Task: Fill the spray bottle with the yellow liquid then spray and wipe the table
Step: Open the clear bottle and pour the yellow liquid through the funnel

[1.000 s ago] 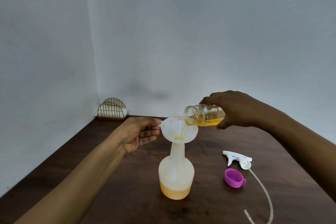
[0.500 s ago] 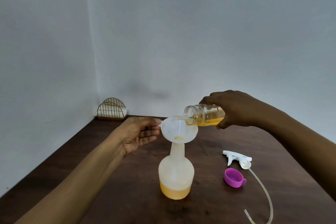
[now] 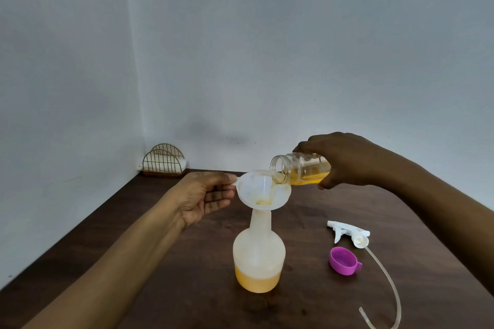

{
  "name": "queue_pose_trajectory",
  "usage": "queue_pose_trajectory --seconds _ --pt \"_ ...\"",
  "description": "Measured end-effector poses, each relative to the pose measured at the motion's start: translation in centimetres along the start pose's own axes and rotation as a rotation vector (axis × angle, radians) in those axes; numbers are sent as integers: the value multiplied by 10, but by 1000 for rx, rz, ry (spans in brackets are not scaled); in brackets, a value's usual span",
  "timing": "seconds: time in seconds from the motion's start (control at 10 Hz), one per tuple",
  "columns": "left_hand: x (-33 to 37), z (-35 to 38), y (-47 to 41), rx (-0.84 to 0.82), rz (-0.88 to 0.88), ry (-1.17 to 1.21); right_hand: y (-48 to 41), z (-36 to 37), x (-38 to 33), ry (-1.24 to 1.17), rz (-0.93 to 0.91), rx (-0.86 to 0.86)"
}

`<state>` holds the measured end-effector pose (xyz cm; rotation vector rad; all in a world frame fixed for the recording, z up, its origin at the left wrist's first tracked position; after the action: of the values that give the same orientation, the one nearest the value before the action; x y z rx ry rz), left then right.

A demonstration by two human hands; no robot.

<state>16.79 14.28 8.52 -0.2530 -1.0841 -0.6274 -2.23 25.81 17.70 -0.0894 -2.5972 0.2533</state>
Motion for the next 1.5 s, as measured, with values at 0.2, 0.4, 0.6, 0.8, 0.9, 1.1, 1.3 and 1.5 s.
queue_pose_trajectory --seconds 0.2,0.4,0.6,0.8,0.9,1.1,1.3,1.5 --pt "0 0 0 0 2 3 0 0 0 -7 1 9" --pt "0 1 0 -4 2 0 0 0 1 0 1 11" --pt "0 0 1 -2 4 0 0 0 1 -3 0 10" --pt "0 1 1 -3 1 -2 1 0 0 -6 3 4" --pt "0 2 1 -2 1 -2 2 1 1 -4 2 -3" --pt "1 2 2 -1 2 -4 2 0 1 -14 2 -5" --pt "0 0 1 4 3 -7 1 -1 0 -13 1 -2" --pt "0 0 0 12 3 -12 1 -1 0 -6 0 -1"
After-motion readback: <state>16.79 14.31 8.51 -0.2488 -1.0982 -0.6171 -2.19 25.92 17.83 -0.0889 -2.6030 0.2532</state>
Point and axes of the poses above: each hand's wrist, its own y-axis away from the middle knuckle, its own z-axis out of the palm, x = y × z, the point moved 5 cm from there along -y, towards the middle knuckle, and after that the axes turned 14 degrees about y, right-handed, at the moved point
